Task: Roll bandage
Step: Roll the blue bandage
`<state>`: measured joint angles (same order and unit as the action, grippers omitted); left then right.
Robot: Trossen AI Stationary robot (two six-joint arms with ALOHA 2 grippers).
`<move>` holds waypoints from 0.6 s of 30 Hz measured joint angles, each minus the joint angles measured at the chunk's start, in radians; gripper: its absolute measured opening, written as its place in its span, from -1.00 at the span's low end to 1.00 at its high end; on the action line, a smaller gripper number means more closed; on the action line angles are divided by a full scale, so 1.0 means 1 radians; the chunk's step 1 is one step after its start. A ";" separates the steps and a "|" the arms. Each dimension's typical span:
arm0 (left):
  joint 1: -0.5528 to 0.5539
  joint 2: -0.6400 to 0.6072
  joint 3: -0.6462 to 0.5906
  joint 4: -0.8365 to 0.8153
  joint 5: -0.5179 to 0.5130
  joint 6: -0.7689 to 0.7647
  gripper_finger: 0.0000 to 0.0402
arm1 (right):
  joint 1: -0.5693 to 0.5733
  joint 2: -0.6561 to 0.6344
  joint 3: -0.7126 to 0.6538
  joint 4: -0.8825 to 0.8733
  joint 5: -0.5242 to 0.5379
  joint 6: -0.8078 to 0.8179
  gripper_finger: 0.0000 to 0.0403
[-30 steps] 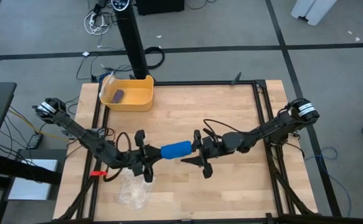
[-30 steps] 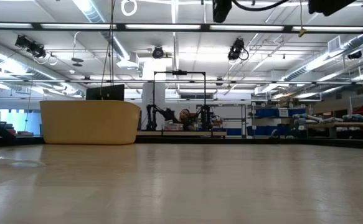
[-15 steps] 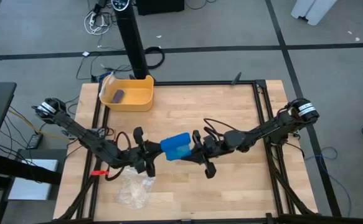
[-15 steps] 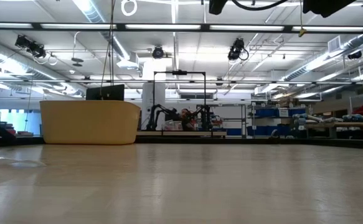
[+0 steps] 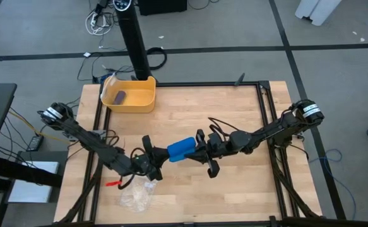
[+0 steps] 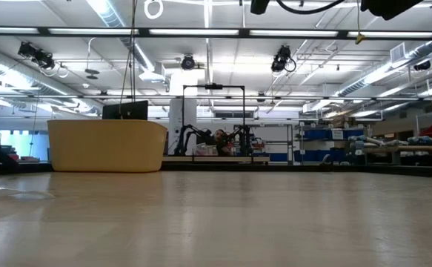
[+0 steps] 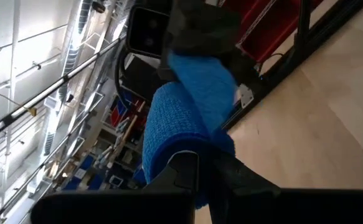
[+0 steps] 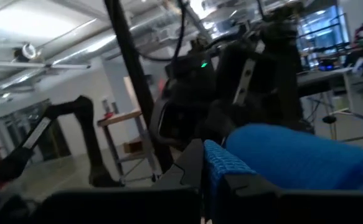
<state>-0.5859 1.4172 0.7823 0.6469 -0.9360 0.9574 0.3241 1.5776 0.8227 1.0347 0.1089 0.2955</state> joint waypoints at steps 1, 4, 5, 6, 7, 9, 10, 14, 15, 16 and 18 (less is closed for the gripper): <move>-0.002 0.003 0.000 0.000 -0.004 0.000 -0.91 | 0.000 0.000 0.000 0.002 0.018 0.001 -0.96; -0.012 0.003 0.000 -0.001 -0.014 -0.001 -0.91 | 0.000 0.000 0.000 0.012 0.066 0.003 -0.95; -0.016 0.003 0.000 0.002 -0.015 -0.001 -0.91 | 0.001 0.000 0.000 0.014 0.082 0.007 -0.95; -0.020 0.003 0.000 0.005 -0.017 0.000 -0.91 | 0.001 0.000 0.000 0.014 0.097 0.012 -0.94; -0.024 0.003 0.000 0.011 -0.017 0.001 -0.91 | 0.001 0.000 0.000 0.014 0.109 0.017 -0.92; -0.032 0.004 0.000 0.013 -0.018 0.002 -0.91 | 0.002 0.000 0.000 0.015 0.123 0.017 -0.86; -0.034 0.004 0.000 0.013 -0.020 0.000 -0.91 | 0.002 0.000 0.000 0.015 0.123 0.017 -0.83; -0.036 0.004 -0.001 0.009 -0.023 -0.029 -0.91 | 0.002 0.000 0.000 0.016 0.127 0.037 -0.62; -0.036 0.004 -0.001 0.009 -0.023 -0.041 -0.91 | 0.002 0.000 0.000 0.016 0.128 0.043 -0.57; -0.036 0.004 -0.001 0.008 -0.023 -0.045 -0.91 | 0.002 0.000 0.000 0.016 0.131 0.046 -0.51; -0.036 0.004 -0.001 0.002 -0.024 -0.057 -0.91 | 0.003 0.000 0.000 0.016 0.151 0.050 -0.41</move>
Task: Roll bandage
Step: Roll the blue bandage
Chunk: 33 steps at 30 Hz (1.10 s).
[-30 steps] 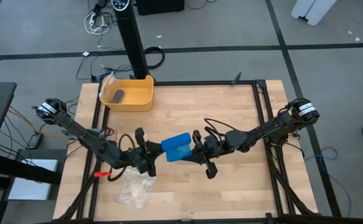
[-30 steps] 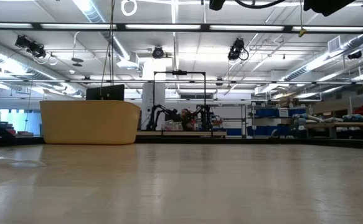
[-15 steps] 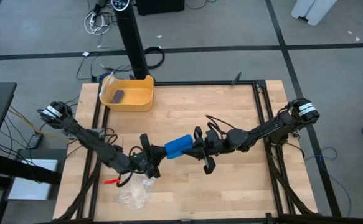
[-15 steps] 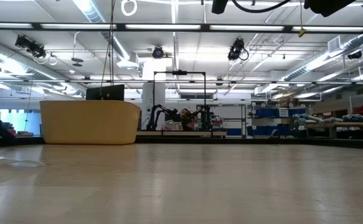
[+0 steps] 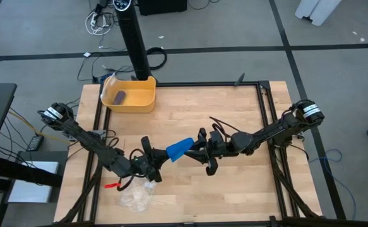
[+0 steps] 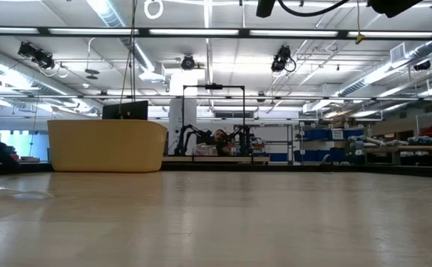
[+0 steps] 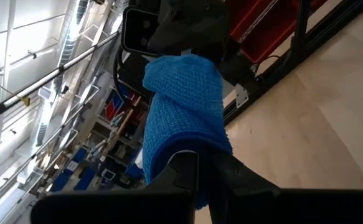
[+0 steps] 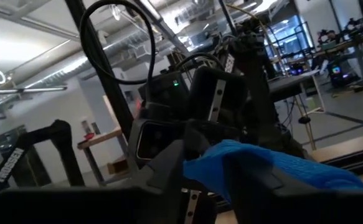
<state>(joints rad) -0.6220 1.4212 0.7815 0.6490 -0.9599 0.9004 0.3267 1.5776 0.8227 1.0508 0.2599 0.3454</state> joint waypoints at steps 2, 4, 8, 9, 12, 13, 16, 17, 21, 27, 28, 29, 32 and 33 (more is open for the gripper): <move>0.000 0.000 0.000 -0.013 -0.002 -0.028 -0.91 | 0.000 0.000 0.000 -0.001 0.011 0.009 -0.32; 0.000 0.000 0.000 -0.031 -0.001 -0.071 -0.91 | 0.000 0.000 0.000 -0.002 0.015 0.016 -0.26; 0.000 0.000 0.000 -0.043 0.043 -0.195 -0.91 | 0.000 0.000 0.000 -0.013 0.016 -0.009 -0.21; 0.000 0.000 0.000 -0.043 0.063 -0.227 -0.91 | 0.000 -0.001 0.000 -0.018 0.016 -0.010 -0.22; 0.000 0.000 -0.001 -0.040 0.090 -0.315 -0.91 | -0.002 -0.002 0.000 -0.041 0.014 -0.016 -0.27; 0.000 0.000 -0.002 -0.041 0.093 -0.349 -0.91 | -0.004 -0.003 0.000 -0.053 0.014 -0.017 -0.30; 0.001 0.000 -0.002 -0.046 0.111 -0.445 -0.91 | -0.007 -0.003 0.000 -0.069 0.016 -0.008 -0.41; 0.001 0.000 -0.002 -0.046 0.117 -0.468 -0.91 | -0.006 -0.003 0.000 -0.070 0.016 -0.008 -0.44; 0.001 0.000 -0.002 -0.055 0.137 -0.559 -0.91 | 0.000 -0.003 0.000 -0.074 0.017 0.001 -0.57; 0.000 -0.001 0.000 -0.134 0.227 -0.617 -0.91 | 0.000 0.000 0.000 -0.107 0.013 0.035 -0.58; 0.000 -0.001 0.000 -0.144 0.233 -0.617 -0.91 | 0.000 0.000 0.000 -0.117 0.020 0.051 -0.56; 0.000 -0.001 0.000 -0.152 0.235 -0.610 -0.91 | 0.000 0.000 0.000 -0.131 0.032 0.069 -0.53; 0.000 0.000 0.000 -0.167 0.246 -0.574 -0.91 | -0.001 0.000 0.000 -0.172 0.060 0.120 -0.43; 0.000 0.000 0.000 -0.172 0.251 -0.568 -0.91 | -0.001 0.000 0.000 -0.189 0.068 0.137 -0.40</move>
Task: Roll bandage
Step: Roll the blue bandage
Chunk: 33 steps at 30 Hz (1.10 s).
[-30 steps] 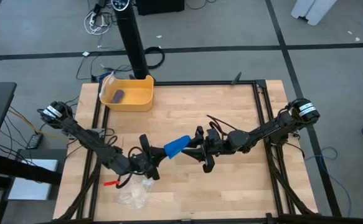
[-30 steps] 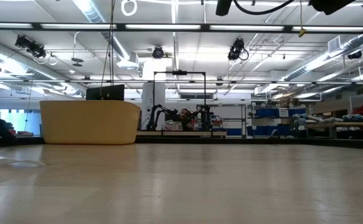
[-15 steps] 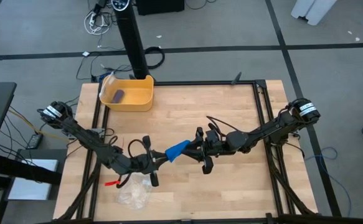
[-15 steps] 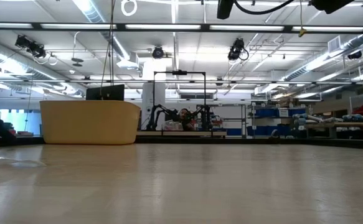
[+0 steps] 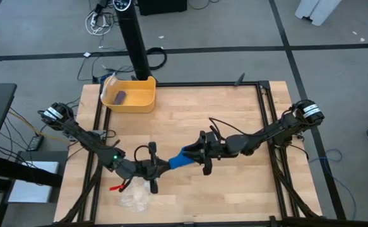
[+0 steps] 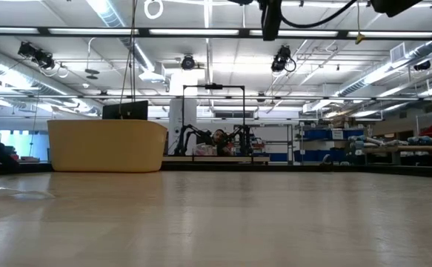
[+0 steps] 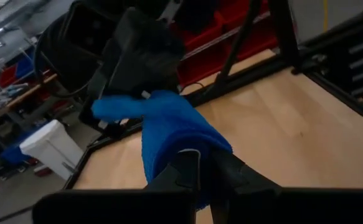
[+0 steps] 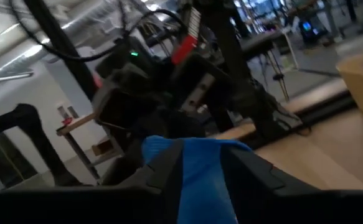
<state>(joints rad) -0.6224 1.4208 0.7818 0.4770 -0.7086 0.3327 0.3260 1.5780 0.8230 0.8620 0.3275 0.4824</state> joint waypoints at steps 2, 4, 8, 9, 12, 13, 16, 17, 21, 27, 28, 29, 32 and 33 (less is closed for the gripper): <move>0.000 0.001 0.000 -0.008 0.007 0.002 -0.91 | 0.000 0.000 0.000 -0.029 0.013 0.032 -0.34; 0.000 0.001 0.000 -0.009 0.028 0.001 -0.91 | 0.000 0.000 0.001 -0.055 0.015 0.051 -0.30; -0.004 0.001 0.000 -0.005 0.106 0.005 -0.90 | -0.003 0.000 0.002 -0.114 0.032 0.063 -0.27; -0.005 0.001 0.000 -0.005 0.127 0.006 -0.90 | -0.005 0.000 0.002 -0.131 0.035 0.064 -0.28; -0.002 0.001 0.000 -0.001 0.161 0.027 -0.90 | -0.003 0.000 0.002 -0.180 0.020 0.064 -0.33; -0.001 0.001 0.000 0.000 0.159 0.033 -0.90 | -0.002 0.000 0.002 -0.192 0.005 0.064 -0.36; -0.002 0.001 0.000 0.005 0.154 0.037 -0.91 | 0.003 0.000 0.002 -0.202 -0.041 0.035 -0.45; -0.002 0.001 0.000 0.004 0.154 0.039 -0.90 | 0.007 -0.001 0.002 -0.202 -0.047 0.002 -0.48; -0.004 -0.003 0.000 0.037 0.129 0.067 -0.90 | 0.024 -0.048 0.001 -0.233 -0.036 -0.129 -0.52; -0.018 -0.077 0.001 0.091 0.122 0.120 -0.90 | 0.054 -0.163 0.000 -0.382 -0.008 -0.305 -0.39; -0.017 -0.088 0.001 0.058 0.120 0.122 -0.90 | 0.061 -0.186 0.000 -0.403 0.008 -0.308 -0.36; -0.017 -0.090 0.001 0.037 0.112 0.120 -0.90 | 0.068 -0.208 0.000 -0.425 0.023 -0.309 -0.33; -0.013 -0.089 0.000 0.012 0.076 0.111 -0.90 | 0.089 -0.246 0.000 -0.451 0.053 -0.303 -0.27; -0.013 -0.089 0.000 0.015 0.077 0.110 -0.90 | 0.101 -0.250 0.000 -0.448 0.052 -0.304 -0.26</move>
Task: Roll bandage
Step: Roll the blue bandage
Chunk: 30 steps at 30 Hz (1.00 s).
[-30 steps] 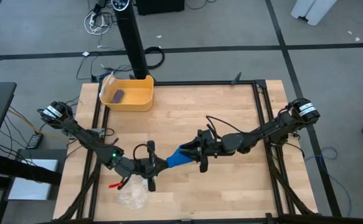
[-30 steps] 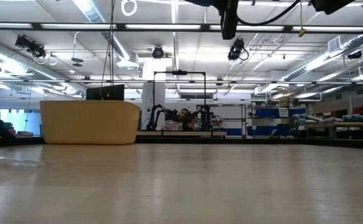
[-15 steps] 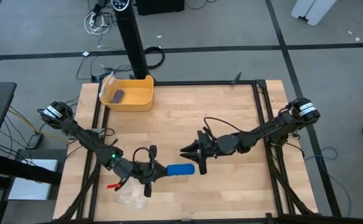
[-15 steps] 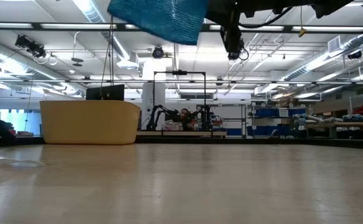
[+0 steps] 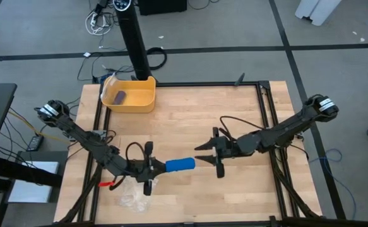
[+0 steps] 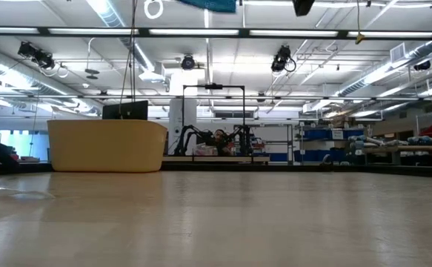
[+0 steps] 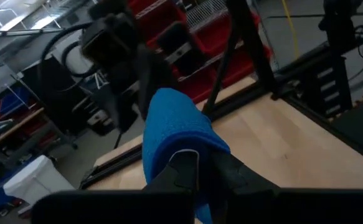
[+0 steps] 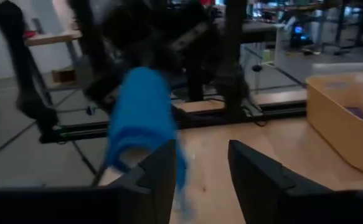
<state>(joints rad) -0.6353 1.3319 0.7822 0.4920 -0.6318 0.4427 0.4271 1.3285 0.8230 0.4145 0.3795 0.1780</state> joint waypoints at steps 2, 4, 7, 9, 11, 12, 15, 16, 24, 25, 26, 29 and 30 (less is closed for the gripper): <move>0.000 -0.001 0.000 0.008 0.010 -0.001 -0.90 | 0.030 0.004 0.000 0.022 -0.021 -0.019 -0.25; 0.000 0.000 0.000 0.022 0.012 0.004 -0.90 | 0.057 0.011 0.000 0.052 -0.044 -0.037 -0.26; -0.003 -0.001 0.000 0.066 0.012 0.028 -0.90 | 0.098 0.011 0.000 0.098 -0.036 -0.058 -0.27; -0.003 -0.002 0.000 0.073 0.012 0.029 -0.90 | 0.117 0.011 0.000 0.127 -0.033 -0.068 -0.27; -0.002 -0.001 0.000 0.075 0.012 0.030 -0.90 | 0.128 0.011 0.000 0.149 -0.032 -0.068 -0.27; -0.002 -0.001 0.000 0.082 0.013 0.030 -0.90 | 0.129 0.011 0.000 0.150 -0.024 -0.063 -0.28; -0.002 -0.002 0.000 0.102 0.026 0.037 -0.90 | 0.121 0.011 0.000 0.144 0.020 -0.049 -0.30; -0.002 -0.001 0.000 0.106 0.027 0.044 -0.90 | 0.115 0.011 0.000 0.147 0.021 -0.045 -0.30; 0.001 -0.001 0.000 0.119 0.029 0.047 -0.90 | 0.076 0.011 0.000 0.149 -0.043 0.004 -0.43; 0.002 -0.001 0.000 0.121 0.029 0.046 -0.90 | 0.075 0.011 0.000 0.152 -0.048 0.005 -0.45; 0.002 -0.001 0.000 0.125 0.029 0.046 -0.90 | 0.074 0.011 0.000 0.153 -0.050 0.010 -0.47; 0.006 -0.001 0.000 0.142 0.032 0.045 -0.90 | 0.073 0.011 0.000 0.154 -0.051 0.014 -0.50; 0.010 -0.001 0.000 0.142 0.032 0.044 -0.90 | 0.073 0.011 0.000 0.158 -0.051 0.021 -0.50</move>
<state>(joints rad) -0.6258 1.3308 0.7818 0.6342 -0.5999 0.4866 0.5003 1.3396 0.8230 0.5729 0.3283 0.1993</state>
